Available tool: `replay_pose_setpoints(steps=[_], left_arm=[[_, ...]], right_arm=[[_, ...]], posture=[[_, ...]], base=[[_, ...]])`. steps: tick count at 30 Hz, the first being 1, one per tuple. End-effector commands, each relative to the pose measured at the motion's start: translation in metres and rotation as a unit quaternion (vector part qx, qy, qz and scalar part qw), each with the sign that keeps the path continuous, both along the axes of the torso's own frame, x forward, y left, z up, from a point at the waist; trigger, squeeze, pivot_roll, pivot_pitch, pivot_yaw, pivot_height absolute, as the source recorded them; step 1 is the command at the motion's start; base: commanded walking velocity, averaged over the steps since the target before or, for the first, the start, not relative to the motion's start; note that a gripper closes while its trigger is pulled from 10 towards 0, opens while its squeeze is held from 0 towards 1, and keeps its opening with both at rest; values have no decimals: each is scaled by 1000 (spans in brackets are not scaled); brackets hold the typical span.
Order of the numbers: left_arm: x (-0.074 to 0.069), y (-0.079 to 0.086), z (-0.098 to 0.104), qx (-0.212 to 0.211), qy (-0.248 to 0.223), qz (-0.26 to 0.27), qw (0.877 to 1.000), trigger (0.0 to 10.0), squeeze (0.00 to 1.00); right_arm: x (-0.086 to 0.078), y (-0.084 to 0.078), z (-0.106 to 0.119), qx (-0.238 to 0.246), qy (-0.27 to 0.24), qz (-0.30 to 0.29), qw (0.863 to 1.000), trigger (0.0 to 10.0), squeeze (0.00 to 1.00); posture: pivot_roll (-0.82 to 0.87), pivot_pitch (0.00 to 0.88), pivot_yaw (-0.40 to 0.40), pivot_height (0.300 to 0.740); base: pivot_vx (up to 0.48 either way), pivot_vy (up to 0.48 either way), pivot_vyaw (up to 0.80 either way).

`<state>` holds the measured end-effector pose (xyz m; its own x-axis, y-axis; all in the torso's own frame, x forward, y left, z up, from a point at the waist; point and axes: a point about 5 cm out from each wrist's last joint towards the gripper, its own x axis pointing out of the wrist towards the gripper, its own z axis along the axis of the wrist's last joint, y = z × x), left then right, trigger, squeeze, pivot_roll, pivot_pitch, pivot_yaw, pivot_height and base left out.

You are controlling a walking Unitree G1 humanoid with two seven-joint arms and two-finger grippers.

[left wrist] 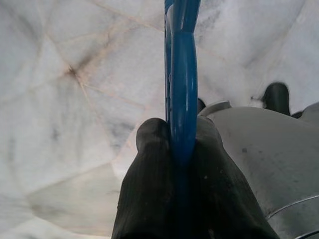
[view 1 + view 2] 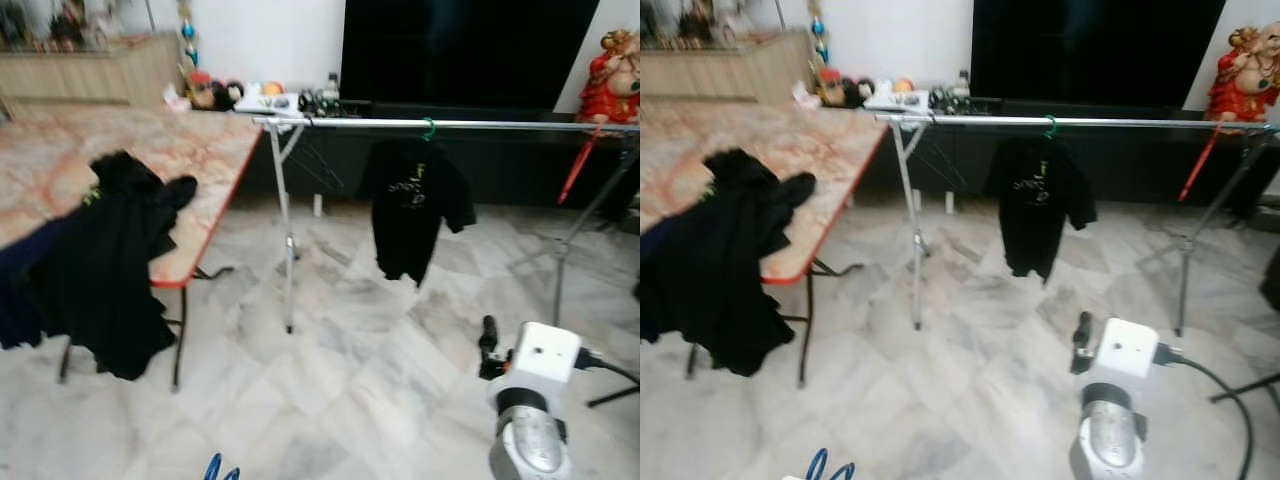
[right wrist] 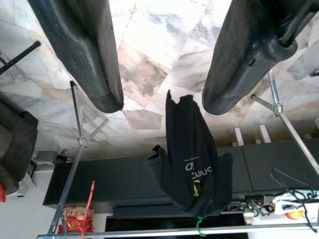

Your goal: Hang hanger

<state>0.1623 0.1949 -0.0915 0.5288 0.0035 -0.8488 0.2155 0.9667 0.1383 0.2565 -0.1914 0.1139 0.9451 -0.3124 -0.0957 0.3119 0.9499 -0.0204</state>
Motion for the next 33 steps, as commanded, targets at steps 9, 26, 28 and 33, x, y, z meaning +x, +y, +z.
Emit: replay_pose_setpoints(steps=[9,26,28,33], left_arm=[[5,-3,4,92,-51,-148,983,10000,0],[108,4,81,80,-216,-246,941,10000,0],[112,0,87,60,-217,-275,935,10000,0],[121,-10,112,-5,-198,-398,896,10000,0]], right_arm=[[9,-21,-11,-45,45,-1,998,10000,0],[28,-25,-30,-116,115,164,973,10000,0],[28,-14,-31,-119,122,238,956,10000,0],[2,22,-37,-177,153,541,808,10000,0]], posture=[[101,37,-2,740],[91,42,6,740],[90,43,6,740],[86,40,8,740]], base=[[0,0,0],[0,0,0],[0,0,0],[0,0,0]])
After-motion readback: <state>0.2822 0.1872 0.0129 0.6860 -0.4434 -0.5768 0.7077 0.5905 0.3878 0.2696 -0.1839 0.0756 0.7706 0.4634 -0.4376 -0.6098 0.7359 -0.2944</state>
